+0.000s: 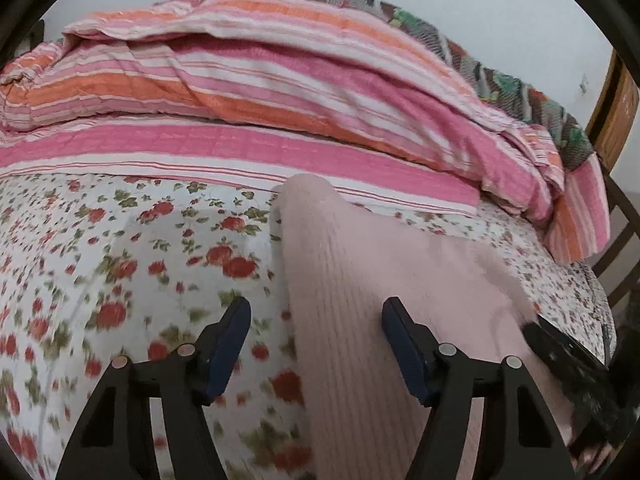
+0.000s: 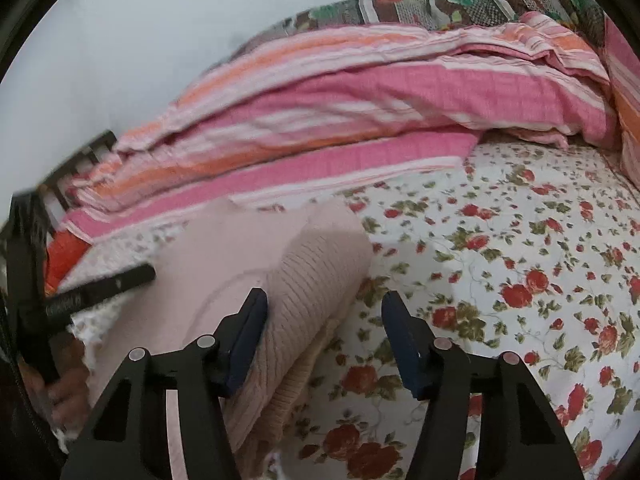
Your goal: Fold small clothes
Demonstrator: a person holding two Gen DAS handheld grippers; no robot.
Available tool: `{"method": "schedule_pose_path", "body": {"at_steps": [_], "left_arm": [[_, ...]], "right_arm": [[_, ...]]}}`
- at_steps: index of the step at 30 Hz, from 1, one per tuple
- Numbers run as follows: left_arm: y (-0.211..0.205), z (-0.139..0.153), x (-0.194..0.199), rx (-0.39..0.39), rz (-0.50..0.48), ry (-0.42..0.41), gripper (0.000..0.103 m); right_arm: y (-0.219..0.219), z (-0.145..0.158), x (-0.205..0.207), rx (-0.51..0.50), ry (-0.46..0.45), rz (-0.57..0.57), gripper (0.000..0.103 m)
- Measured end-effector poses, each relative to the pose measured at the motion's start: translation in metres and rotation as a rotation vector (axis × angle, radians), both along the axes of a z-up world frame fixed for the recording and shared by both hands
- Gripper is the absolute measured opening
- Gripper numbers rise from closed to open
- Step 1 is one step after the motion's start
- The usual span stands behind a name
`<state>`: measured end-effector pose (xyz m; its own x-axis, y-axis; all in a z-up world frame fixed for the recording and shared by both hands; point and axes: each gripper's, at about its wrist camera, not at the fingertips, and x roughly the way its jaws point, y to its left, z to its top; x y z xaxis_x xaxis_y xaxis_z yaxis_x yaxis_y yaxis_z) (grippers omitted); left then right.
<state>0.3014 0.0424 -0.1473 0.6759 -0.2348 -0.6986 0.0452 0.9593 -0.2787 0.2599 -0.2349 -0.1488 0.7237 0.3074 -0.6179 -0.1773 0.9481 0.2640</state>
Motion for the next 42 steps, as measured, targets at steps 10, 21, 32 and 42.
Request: {"method": "schedule_pose_path", "body": {"at_steps": [10, 21, 32, 42], "left_arm": [[0.004, -0.018, 0.049, 0.029, 0.041, 0.038, 0.061], [-0.016, -0.003, 0.016, 0.177, 0.034, -0.023, 0.061], [-0.014, 0.012, -0.050, 0.184, 0.065, -0.070, 0.061], [-0.004, 0.005, -0.102, 0.079, 0.050, -0.079, 0.061]], "right_arm": [[0.003, -0.003, -0.001, -0.050, 0.000, 0.001, 0.058], [0.001, -0.005, 0.003, -0.031, 0.016, -0.002, 0.056], [0.013, 0.000, -0.006, -0.049, -0.010, 0.037, 0.023], [0.004, 0.009, -0.024, 0.013, -0.014, 0.059, 0.024]]}}
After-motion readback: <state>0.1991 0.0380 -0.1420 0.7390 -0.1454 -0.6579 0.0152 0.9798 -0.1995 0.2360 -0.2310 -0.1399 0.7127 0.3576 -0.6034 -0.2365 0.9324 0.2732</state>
